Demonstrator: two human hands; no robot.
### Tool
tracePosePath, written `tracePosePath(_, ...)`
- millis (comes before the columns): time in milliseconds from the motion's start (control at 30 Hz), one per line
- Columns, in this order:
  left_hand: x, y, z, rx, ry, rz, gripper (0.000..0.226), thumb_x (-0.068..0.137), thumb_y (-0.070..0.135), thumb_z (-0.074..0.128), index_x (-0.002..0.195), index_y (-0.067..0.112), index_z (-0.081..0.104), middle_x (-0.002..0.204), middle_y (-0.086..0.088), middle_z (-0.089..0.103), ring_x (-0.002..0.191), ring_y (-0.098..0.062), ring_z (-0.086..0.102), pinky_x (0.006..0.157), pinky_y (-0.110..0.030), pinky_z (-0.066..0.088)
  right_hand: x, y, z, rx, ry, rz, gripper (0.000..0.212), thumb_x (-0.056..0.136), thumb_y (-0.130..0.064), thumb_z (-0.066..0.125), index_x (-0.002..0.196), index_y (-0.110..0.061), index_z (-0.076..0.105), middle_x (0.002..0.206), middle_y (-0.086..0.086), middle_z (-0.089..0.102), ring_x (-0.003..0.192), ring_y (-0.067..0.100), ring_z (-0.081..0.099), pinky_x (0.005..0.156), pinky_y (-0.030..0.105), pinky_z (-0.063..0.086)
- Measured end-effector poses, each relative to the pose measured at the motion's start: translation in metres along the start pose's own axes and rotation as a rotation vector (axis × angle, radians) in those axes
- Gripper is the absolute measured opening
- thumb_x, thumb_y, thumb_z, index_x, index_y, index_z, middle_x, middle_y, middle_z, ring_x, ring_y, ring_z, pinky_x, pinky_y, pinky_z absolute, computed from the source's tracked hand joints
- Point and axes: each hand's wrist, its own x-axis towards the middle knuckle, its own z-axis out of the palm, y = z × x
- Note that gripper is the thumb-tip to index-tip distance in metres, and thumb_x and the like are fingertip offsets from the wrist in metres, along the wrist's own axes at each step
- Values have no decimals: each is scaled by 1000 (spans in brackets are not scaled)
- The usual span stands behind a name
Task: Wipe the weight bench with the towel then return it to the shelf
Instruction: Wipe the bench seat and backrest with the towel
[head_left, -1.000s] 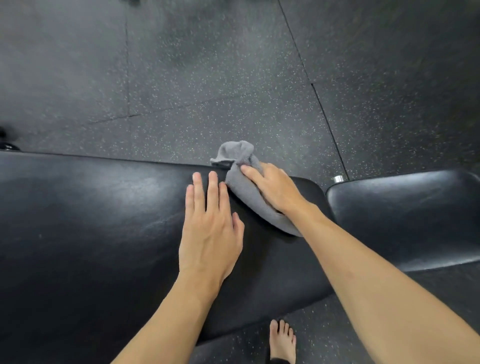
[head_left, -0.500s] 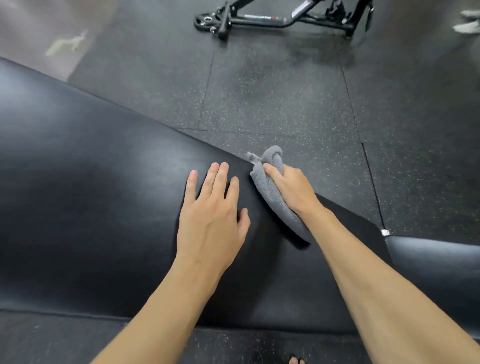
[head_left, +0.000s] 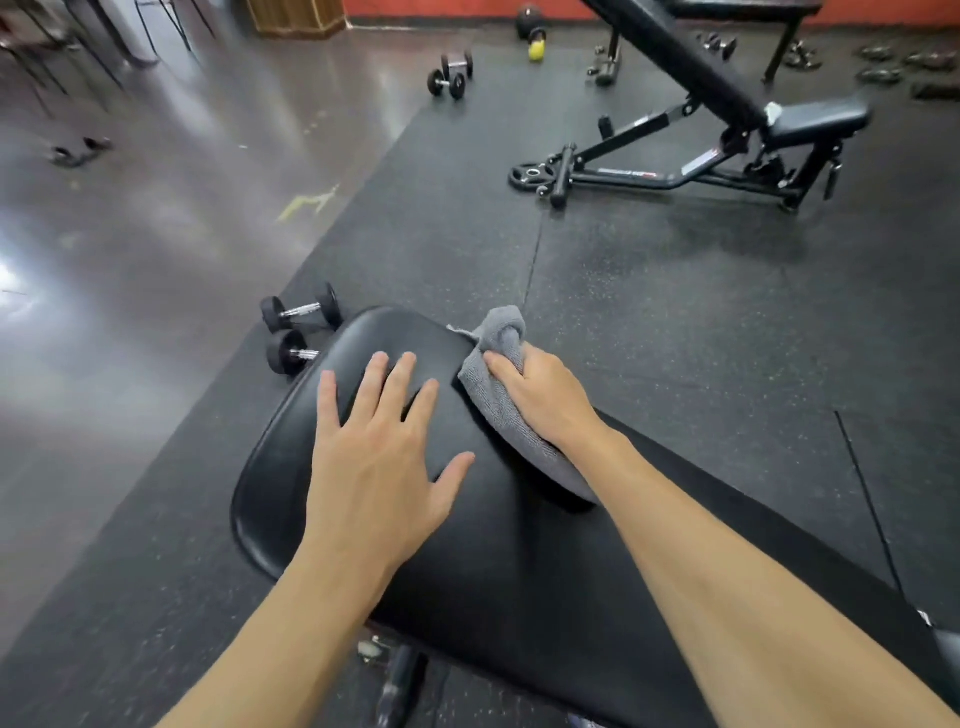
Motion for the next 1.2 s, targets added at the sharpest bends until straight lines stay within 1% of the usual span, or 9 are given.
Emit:
tracePosePath(267, 4, -5, -15, -670, 189, -174, 68, 89, 34, 49, 152, 12, 39, 168, -4, 22, 158, -19, 11, 126, -49, 22, 26, -75, 30, -28, -19, -128, 31, 98, -51, 47, 104, -24, 61, 104, -3, 70, 96, 22, 63, 84, 41, 48)
tracePosePath(367, 0, -17, -22, -783, 234, -240, 60, 94, 36, 47, 149, 13, 44, 165, -1, 29, 157, -17, 18, 126, -47, 22, 25, -90, 34, -47, -30, -186, 31, 96, -53, 48, 105, -26, 59, 108, -4, 66, 101, 24, 62, 88, 44, 48)
tracePosePath(533, -2, -62, -34, -565, 233, -296, 49, 99, 37, 44, 139, 12, 53, 157, -5, 42, 151, -24, 32, 127, -41, 15, 10, -143, 59, -533, -208, -404, 44, 98, -58, 41, 131, -33, 56, 131, -5, 54, 128, 35, 43, 104, 62, 32)
tracePosePath(667, 9, -84, -48, -651, 130, -287, 40, 96, 33, 47, 125, 14, 66, 143, -1, 57, 134, -19, 50, 115, -34, 36, -42, -166, 88, -771, -244, -520, 52, 100, -44, 36, 149, -25, 35, 151, 0, 43, 146, 37, 25, 117, 73, 7)
tracePosePath(767, 17, -78, -50, -610, -74, -159, 39, 93, 47, 47, 111, 22, 71, 133, 9, 59, 121, -12, 55, 102, -31, 45, -72, -156, 108, -694, -256, -286, 61, 92, -39, 48, 144, -20, 23, 143, 3, 46, 145, 21, 31, 124, 46, 19)
tracePosePath(833, 25, -72, -49, -527, -173, -56, 46, 89, 56, 46, 106, 23, 72, 144, 6, 53, 137, -13, 45, 112, -35, 38, -90, -132, 105, -482, -106, -464, 71, 88, -51, 48, 148, -17, 31, 148, 10, 48, 145, 28, 34, 124, 49, 22)
tracePosePath(967, 40, -47, -53, -324, -378, 90, 85, 80, 72, 20, 146, 26, 48, 165, 4, 31, 156, -19, 17, 125, -46, 17, -101, -88, 86, -275, 73, -532, 65, 93, -46, 49, 150, -14, 46, 158, 11, 43, 153, 26, 22, 124, 51, 19)
tracePosePath(1067, 46, -24, -46, -219, -359, 146, 92, 80, 73, 7, 152, 27, 39, 168, 1, 25, 157, -23, 16, 126, -49, 14, -116, -38, 65, -122, 53, -345, 60, 98, -43, 45, 154, -25, 39, 167, -13, 25, 157, 11, 9, 126, 49, 11)
tracePosePath(1200, 33, -2, -15, -55, -265, 193, 78, 94, 64, 19, 152, 17, 43, 167, -10, 28, 157, -32, 19, 125, -58, 13, -147, 52, 29, -22, 143, -90, 60, 98, -38, 42, 156, -36, 31, 165, -25, 20, 156, 3, 5, 127, 47, 5)
